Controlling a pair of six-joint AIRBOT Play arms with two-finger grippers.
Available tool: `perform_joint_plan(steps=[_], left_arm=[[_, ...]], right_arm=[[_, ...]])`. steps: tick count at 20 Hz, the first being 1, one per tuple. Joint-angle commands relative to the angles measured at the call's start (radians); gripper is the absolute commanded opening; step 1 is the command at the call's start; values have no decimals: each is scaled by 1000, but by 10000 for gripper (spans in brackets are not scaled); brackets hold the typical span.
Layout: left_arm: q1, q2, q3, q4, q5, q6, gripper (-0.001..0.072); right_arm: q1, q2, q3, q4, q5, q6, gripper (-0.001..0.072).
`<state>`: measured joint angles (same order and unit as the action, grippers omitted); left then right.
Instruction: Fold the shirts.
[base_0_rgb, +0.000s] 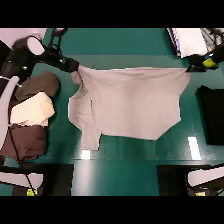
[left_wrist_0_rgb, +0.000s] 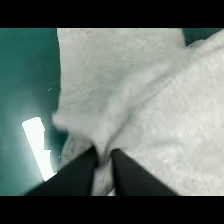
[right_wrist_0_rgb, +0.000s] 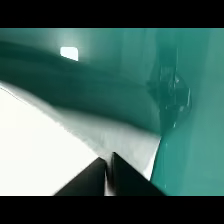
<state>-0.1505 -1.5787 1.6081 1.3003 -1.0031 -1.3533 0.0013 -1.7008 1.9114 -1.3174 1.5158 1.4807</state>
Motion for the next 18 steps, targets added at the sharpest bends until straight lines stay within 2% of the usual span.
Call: perform_joint_plan(steps=[1, 2, 6, 8, 10, 14, 18], left_arm=[[3, -60, 11, 7, 36, -1, 562], [12, -60, 38, 7, -3, -2, 542], [94, -15, 125, -4, -277, -35, 542], [140, 56, 40, -4, -318, -49, 542], [174, 155, -141, -5, -306, -77, 542], [174, 341, -576, -43, -182, -116, 542], [174, 383, -813, -91, -68, -123, 543]], right_arm=[[6, -77, -2, -8, -39, 2, 355], [-5, -77, 10, -3, -37, 2, 415], [-66, -23, 10, 148, 58, -29, 413], [-94, 63, -114, 195, 40, -51, 413], [-116, 165, -287, 224, 6, -68, 413], [-109, 341, -602, 253, -106, -79, 410], [-75, 433, -753, 254, -152, -79, 410]])
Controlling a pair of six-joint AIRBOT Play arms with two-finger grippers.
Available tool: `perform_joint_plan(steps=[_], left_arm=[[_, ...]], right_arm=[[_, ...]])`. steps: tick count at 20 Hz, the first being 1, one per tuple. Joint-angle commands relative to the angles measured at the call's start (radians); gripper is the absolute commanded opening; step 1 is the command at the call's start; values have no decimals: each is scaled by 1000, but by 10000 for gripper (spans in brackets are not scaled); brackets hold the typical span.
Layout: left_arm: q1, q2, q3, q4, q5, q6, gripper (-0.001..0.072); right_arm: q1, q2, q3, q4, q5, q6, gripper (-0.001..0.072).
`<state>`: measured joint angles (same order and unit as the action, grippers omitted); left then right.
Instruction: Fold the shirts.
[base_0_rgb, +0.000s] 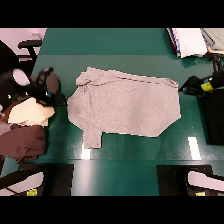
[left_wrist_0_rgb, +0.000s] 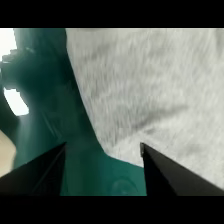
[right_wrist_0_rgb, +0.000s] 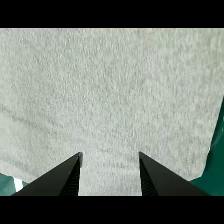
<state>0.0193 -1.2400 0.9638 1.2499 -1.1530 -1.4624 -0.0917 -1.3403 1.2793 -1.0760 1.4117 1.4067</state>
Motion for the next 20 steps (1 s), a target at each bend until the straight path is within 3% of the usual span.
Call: perform_joint_plan(steps=[1, 9, 10, 11, 12, 16, 17, 20], left_arm=[[4, 44, -197, -69, 114, -12, 543], [-78, 44, -267, -197, 264, 29, 540], [-79, 44, -265, -203, 269, 21, 415], [-79, 45, -258, -209, 271, 22, 169], [-79, 45, -245, -207, 271, 23, 19], [-79, 58, -158, -209, 232, 31, 21], [-79, 58, -140, -211, 224, 31, 21], [-79, 58, -122, -228, 229, 31, 21]], right_arm=[[26, 85, -137, 12, -51, -5, 410], [20, 122, -143, 8, -27, -5, 410], [5, 122, -143, 3, -3, -5, 410], [-16, 122, -149, 3, 18, -5, 410], [-41, 123, -166, 3, 34, -5, 410], [-149, 120, -365, 4, 43, -1, 418], [-163, 113, -419, 4, 32, -1, 466], [-152, 70, -555, 68, -48, -30, 470]])
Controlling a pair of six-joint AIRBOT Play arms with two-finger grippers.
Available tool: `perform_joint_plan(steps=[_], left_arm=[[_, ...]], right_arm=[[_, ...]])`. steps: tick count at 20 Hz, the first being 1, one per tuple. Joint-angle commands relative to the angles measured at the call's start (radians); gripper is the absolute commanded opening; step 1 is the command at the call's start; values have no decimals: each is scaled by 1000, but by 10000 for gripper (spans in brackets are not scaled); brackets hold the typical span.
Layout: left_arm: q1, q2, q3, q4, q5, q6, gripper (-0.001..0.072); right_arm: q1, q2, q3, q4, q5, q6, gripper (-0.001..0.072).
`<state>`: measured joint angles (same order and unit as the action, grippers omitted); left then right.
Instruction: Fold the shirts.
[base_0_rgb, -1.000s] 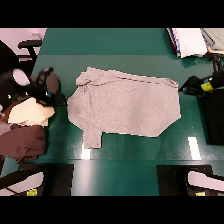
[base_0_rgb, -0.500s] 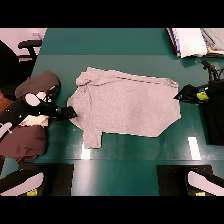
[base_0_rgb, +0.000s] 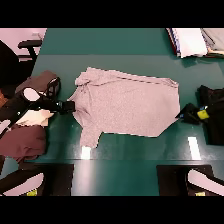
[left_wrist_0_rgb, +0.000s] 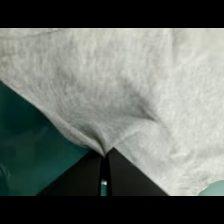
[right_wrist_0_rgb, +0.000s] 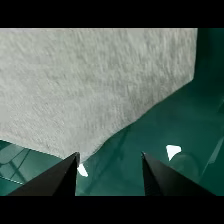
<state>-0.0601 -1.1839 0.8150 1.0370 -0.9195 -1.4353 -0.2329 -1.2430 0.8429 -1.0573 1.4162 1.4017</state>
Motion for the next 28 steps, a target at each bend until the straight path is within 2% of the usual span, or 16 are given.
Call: perform_joint_plan(steps=[1, 3, 4, 5, 7, 8, 13, 17, 20, 24, 28], left_arm=[[0, 2, 26, -18, -6, 3, 21], [0, 2, 26, -21, -6, 3, 21], [0, 2, 26, -22, -8, 3, 21], [0, 2, 26, -21, -12, 3, 21], [0, 3, 28, -21, -26, 3, 20], [0, 6, 38, -17, -44, 4, 20], [0, 195, 231, 60, -109, 3, 20], [0, 370, 569, 81, -137, 3, 20], [0, 431, 824, 81, -138, 3, 20], [0, 433, 1090, 80, -162, -5, 19], [0, 416, 1141, 99, -169, -4, 19]], right_arm=[[8, -42, -146, 98, -90, -45, 470], [64, -66, -167, 165, -148, -62, 468], [96, -76, -165, 175, -170, -65, 438], [128, -83, -155, 168, -188, -67, 374], [172, -79, -122, 164, -202, -68, 35], [177, -66, -102, 164, -202, -69, 12], [92, 134, 144, 166, -102, -68, 12], [6, 309, 464, 165, -55, -68, 12], [-47, 393, 685, 166, -38, -67, 12], [-132, 433, 881, 165, 28, -30, 12], [-166, 352, 1051, 164, 164, 63, 11]])
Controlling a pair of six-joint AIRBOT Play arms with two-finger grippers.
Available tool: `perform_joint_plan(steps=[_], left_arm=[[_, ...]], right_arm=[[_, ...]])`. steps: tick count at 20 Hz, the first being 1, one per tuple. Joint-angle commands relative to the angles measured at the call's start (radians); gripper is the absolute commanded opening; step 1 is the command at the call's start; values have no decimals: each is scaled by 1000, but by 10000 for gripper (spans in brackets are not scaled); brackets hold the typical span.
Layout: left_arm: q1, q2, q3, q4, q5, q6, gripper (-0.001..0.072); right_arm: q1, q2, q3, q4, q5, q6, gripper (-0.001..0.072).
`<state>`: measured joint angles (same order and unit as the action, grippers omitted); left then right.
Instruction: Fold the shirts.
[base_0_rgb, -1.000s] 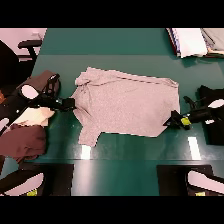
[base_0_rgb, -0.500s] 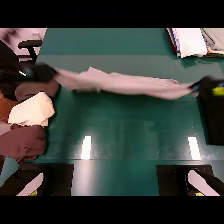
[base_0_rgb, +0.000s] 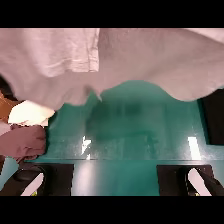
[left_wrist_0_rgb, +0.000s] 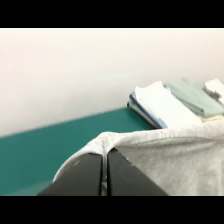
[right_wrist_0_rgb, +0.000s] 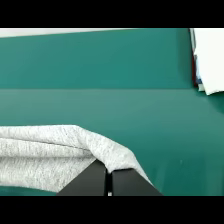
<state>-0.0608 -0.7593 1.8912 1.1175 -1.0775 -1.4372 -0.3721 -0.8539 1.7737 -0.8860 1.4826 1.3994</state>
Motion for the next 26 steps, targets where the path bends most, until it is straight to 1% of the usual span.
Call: perform_joint_plan(steps=[1, 2, 3, 5, 6, 8, 10, 13, 15, 17, 18, 19, 20, 21, 23, 25, 26], left_arm=[[1, -35, 65, 41, -50, -2, 19], [1, -73, 65, 66, -99, -2, 19], [1, -127, 65, 99, -161, -2, 19], [1, -257, 65, 134, -289, -2, 20], [1, -328, 65, 132, -339, -2, 21], [1, -483, 65, 132, -406, -3, 20], [1, -640, 65, 132, -420, -4, 21], [1, -858, 65, 132, -404, -7, 21], [1, -969, 65, 132, -394, -7, 21], [1, -1039, 65, 136, -372, -20, 24], [1, -1055, 65, 136, -357, -24, 173], [2, -1060, 65, 136, -343, -24, 426], [5, -1056, 66, 136, -336, -24, 489], [13, -1049, 68, 134, -348, -26, 489], [42, -1020, 66, 136, -399, -26, 490], [77, -969, 12, 137, -424, -30, 489], [91, -927, -50, 137, -420, -31, 489]], right_arm=[[-12, -80, 155, -8, 135, 94, 12], [15, -123, 175, -14, 160, 116, 11], [59, -169, 184, -65, 180, 140, 11], [192, -268, 183, -238, 230, 203, 11], [261, -328, 183, -325, 272, 217, 12], [381, -462, 183, -426, 346, 228, 11], [460, -589, 155, -451, 342, 228, 12], [504, -774, 128, -449, 305, 228, 11], [504, -870, 129, -430, 244, 222, 13], [483, -930, 129, -360, 179, 214, 13], [468, -952, 129, -307, 150, 212, 26], [450, -966, 129, -256, 122, 210, 204], [429, -974, 129, -205, 100, 200, 418], [409, -976, 129, -164, 88, 180, 420], [365, -953, 114, -106, 116, 131, 419], [335, -877, 21, -104, 134, 89, 409], [323, -824, -51, -105, 131, 77, 409]])
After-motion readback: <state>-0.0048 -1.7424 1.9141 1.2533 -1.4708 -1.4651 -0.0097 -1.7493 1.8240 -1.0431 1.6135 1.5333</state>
